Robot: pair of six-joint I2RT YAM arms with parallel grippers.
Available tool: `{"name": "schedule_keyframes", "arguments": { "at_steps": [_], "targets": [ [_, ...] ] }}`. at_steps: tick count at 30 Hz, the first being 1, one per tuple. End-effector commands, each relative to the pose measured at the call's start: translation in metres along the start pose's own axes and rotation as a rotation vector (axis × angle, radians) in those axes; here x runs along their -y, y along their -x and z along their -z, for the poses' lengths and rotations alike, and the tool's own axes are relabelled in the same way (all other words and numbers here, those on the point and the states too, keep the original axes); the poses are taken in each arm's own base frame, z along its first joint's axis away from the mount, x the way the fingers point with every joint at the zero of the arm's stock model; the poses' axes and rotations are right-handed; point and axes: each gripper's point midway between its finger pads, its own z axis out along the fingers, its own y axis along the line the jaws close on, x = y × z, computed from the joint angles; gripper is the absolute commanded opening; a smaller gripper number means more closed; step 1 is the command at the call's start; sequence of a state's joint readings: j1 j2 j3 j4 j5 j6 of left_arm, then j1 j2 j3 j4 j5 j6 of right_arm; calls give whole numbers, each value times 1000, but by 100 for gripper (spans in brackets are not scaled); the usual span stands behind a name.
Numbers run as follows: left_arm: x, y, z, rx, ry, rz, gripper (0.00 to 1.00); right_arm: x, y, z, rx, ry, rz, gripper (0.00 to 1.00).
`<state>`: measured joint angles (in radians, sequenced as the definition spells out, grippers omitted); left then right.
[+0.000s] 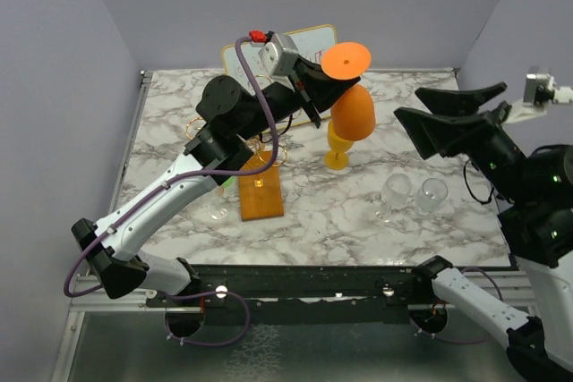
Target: Place the wine glass upside down on the wine glass rack
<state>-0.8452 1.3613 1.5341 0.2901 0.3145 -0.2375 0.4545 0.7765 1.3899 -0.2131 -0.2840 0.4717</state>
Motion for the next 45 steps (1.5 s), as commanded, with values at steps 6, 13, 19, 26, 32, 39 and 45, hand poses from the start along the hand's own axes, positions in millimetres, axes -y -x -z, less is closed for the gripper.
{"name": "schedule_keyframes", "arguments": {
  "at_steps": [6, 13, 19, 26, 32, 39, 45],
  "targets": [
    [-12, -40, -2, -132, -58, -284, 0, -22, -29, -60, -248, 129, -393, 80],
    [-22, -49, 1, -129, -26, -339, 0, 1, -40, -77, -230, 3, -558, 59],
    [-26, -52, 9, -125, -3, -373, 0, 16, -46, -76, -234, -115, -615, 26],
    [-25, -47, 17, -102, 28, -329, 2, 22, -48, -80, -218, -143, -659, 1],
    [-45, -34, 32, -97, 221, -179, 43, 33, -41, -87, -167, -183, -652, 1],
    [-42, -24, 62, -173, 309, -96, 87, 49, -34, -97, -107, -245, -614, 1],
    [-29, -14, 103, -215, 353, -33, 95, 79, -60, -115, -138, -317, -554, 1]
  ]
}}
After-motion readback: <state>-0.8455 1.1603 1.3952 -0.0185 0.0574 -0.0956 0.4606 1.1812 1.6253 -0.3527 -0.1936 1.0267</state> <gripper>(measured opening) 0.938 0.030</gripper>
